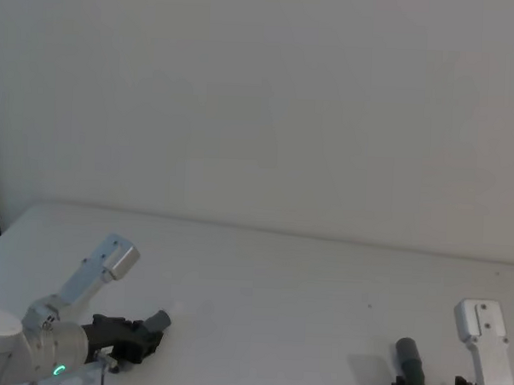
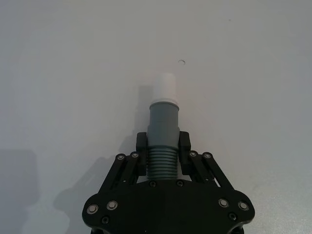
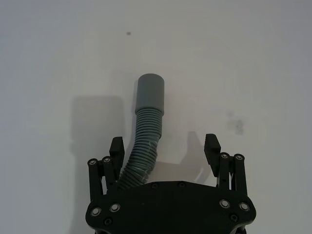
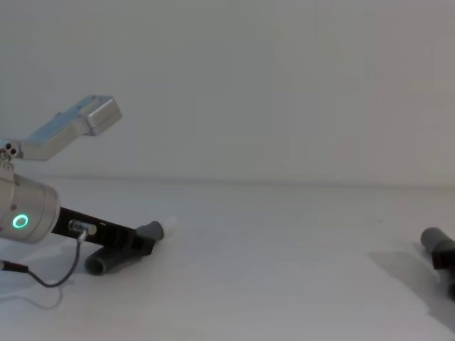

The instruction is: Use both hands to pick up one end of the pipe from the table, align the ends, and insert them.

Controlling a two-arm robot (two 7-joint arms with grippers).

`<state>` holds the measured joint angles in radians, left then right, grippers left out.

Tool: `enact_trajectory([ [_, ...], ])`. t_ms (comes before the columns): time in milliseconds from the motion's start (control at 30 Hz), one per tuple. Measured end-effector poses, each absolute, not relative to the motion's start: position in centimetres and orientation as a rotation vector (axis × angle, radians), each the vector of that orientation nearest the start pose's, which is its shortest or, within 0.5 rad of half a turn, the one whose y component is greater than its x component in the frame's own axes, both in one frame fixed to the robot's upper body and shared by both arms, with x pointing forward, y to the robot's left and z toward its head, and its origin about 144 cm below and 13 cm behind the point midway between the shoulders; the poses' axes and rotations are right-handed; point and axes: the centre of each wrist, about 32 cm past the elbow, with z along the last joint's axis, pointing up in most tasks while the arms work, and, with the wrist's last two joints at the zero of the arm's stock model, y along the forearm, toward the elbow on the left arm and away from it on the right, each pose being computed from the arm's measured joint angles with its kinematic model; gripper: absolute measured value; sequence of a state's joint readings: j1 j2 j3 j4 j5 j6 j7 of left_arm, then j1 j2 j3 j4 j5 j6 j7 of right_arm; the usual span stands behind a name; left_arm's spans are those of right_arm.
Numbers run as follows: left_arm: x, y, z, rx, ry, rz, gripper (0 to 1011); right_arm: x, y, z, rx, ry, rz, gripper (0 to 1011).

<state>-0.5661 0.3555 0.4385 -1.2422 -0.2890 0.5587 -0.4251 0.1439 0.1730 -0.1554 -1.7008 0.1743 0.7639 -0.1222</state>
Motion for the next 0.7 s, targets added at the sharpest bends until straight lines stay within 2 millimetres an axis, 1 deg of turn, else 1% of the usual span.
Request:
enact_trajectory([
  [367, 59.2, 24.6, 123.0, 0.490, 0.223, 0.930, 340, 49.6, -21.3, 122.6, -0.425, 0.446, -1.499, 1000],
  [700, 59.2, 24.6, 123.0, 0.490, 0.223, 0.930, 339, 49.9, -20.8, 122.9, -0.409, 0.489, -1.498, 1000],
])
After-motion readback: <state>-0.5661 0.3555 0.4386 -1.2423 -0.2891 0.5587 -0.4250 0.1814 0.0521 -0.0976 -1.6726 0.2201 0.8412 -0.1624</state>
